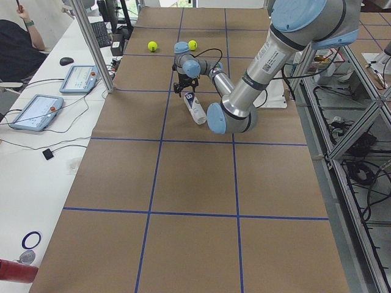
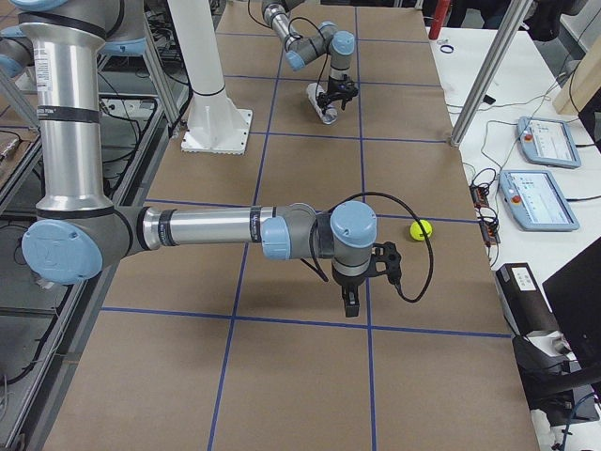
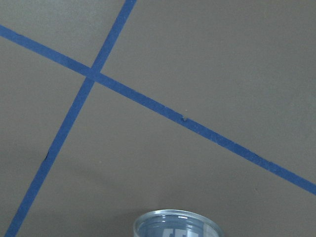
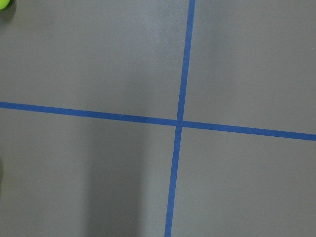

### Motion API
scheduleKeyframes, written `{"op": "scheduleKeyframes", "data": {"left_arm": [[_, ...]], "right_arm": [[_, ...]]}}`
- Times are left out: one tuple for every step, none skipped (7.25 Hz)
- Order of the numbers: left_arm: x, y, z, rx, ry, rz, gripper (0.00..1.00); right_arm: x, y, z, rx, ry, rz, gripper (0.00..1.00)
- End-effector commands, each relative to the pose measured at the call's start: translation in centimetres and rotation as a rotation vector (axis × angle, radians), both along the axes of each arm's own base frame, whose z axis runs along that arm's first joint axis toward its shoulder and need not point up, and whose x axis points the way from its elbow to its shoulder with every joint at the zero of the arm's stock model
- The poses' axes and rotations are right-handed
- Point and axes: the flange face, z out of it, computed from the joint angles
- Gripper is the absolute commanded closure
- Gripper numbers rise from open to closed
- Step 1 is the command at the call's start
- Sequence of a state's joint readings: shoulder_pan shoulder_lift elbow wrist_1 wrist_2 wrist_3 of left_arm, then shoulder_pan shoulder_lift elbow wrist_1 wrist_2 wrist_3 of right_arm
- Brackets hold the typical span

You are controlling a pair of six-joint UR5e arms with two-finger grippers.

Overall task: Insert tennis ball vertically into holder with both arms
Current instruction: 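Close the left gripper around the can's open end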

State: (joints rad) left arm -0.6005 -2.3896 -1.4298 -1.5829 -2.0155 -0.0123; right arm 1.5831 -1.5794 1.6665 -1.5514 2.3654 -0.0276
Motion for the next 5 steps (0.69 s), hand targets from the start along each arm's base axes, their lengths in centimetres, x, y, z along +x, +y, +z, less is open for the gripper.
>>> {"op": "scheduleKeyframes", "data": {"left_arm": [[0.5,0.2,0.5,-0.004,-0.008,0.006,0.01],[0.6,0.3,0.6,0.000,-0.011,0.004,0.01],[0.9,0.5,0.6,-0.001,-0.010,0.009,0.01],[1.3,0.8,0.9,-0.003,-0.016,0.014,0.00],[1.6,1.0,1.0,-0.006,-0.018,0.018,0.01]], "right_arm": [[0.0,0.1,-0.3,0.007,-0.001,0.000,0.01],[0.0,0.1,-0.2,0.004,0.000,0.000,0.01],[0.0,-0.1,-0.3,0.007,0.000,0.000,0.01],[0.0,-0.1,-0.1,0.005,0.000,-0.001,0.01],[0.0,-0.1,-0.1,0.005,0.000,-0.001,0.01]]}}
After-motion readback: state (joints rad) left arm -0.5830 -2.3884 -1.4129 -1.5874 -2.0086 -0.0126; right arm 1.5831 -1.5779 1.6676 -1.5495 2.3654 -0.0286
